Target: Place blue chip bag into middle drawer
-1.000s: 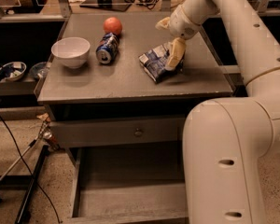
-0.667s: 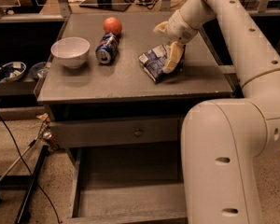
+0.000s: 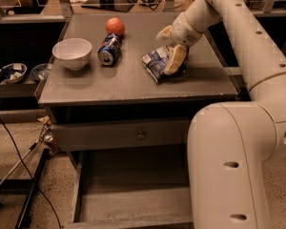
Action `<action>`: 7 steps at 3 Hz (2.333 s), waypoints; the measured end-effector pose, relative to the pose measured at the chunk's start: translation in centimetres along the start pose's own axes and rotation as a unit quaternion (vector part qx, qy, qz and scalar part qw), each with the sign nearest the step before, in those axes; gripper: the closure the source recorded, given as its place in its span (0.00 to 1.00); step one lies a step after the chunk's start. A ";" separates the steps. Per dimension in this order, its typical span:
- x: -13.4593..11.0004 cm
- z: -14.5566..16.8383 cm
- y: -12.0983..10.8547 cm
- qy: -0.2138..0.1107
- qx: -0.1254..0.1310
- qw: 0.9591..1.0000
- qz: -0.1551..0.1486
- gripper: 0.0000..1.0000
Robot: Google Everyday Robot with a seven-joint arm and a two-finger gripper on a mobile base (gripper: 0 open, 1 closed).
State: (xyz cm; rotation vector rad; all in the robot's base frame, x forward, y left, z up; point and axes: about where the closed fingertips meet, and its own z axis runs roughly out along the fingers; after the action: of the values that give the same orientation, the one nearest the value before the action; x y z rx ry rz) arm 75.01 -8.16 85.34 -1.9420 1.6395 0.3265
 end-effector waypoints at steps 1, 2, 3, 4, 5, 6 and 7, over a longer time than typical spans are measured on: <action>0.0 0.0 0.0 0.000 0.000 1.000 0.000 0.39; 0.0 0.0 0.0 0.000 0.000 1.000 0.000 0.63; 0.0 0.0 0.0 0.000 0.000 1.000 0.000 0.86; 0.0 -0.1 0.0 -0.001 0.001 1.000 0.005 1.00; 0.2 -0.5 0.1 -0.003 0.003 1.000 0.019 1.00; 0.5 -2.9 0.5 0.009 0.015 0.999 0.044 1.00; 0.2 -7.2 1.4 0.026 0.044 0.996 0.076 1.00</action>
Offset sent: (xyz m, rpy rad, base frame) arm 0.0000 0.0000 0.0000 0.0000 0.0000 0.0000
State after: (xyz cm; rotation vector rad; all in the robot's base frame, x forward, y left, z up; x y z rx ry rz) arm 72.42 -12.54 90.69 -1.7791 1.8099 0.2595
